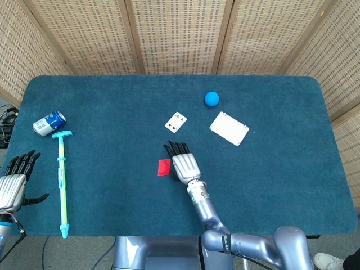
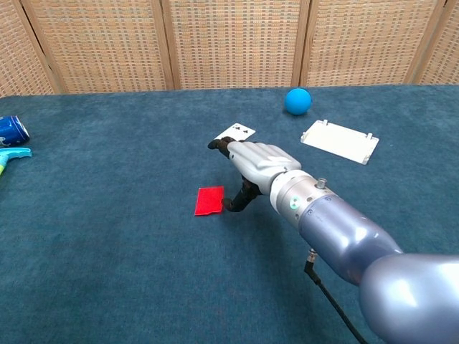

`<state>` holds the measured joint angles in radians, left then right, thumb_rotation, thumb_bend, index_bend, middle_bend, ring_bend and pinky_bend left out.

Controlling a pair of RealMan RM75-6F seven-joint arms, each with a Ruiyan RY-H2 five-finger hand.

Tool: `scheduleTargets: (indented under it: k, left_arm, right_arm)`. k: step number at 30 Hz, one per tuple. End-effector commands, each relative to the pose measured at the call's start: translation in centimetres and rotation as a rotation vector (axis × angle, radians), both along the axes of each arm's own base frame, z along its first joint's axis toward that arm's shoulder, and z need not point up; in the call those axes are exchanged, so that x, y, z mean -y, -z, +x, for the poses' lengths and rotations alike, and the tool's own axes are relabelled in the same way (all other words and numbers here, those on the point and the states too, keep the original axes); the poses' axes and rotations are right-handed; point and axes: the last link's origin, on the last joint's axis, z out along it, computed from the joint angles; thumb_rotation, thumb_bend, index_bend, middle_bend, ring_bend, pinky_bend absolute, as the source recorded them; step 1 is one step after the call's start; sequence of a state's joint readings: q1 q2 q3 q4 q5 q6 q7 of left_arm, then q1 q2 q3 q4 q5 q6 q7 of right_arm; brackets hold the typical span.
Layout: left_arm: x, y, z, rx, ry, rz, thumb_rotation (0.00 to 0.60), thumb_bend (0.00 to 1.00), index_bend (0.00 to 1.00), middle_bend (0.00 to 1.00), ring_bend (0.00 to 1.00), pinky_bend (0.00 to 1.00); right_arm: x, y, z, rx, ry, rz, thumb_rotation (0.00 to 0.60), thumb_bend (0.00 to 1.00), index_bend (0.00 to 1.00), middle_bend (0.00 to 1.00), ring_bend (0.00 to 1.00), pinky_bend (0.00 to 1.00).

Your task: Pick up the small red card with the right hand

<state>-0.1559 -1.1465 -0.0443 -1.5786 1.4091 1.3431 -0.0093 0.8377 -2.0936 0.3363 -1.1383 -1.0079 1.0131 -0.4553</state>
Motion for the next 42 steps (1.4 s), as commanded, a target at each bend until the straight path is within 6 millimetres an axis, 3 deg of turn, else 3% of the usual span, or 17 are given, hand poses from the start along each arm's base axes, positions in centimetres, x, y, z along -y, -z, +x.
scheduleTargets:
  k: [1, 13, 42]
  left_arm:
    - [0.0, -0.1, 0.1, 0.002, 0.002, 0.002, 0.6, 0.05, 0.0, 0.0, 0.0, 0.0]
    - [0.1, -0.2, 0.2, 0.007, 0.007, 0.004, 0.6, 0.05, 0.0, 0.0, 0.0, 0.0]
    - [-0.2, -0.2, -0.1, 0.016, 0.0, 0.001, 0.6, 0.05, 0.0, 0.0, 0.0, 0.0]
  right_arm:
    - [-0.3, 0.2, 0.1, 0.001, -0.002, 0.008, 0.6, 0.49, 0.06, 0.0, 0.0, 0.0]
    - [-1.1, 1.5, 0.0, -0.01, 0.01, 0.046, 0.6, 0.49, 0.05, 0.0, 0.0, 0.0]
    - [0.1, 3.2, 0.7, -0.018, -0.007, 0.018, 0.6, 0.46, 0.09, 0.0, 0.0, 0.0]
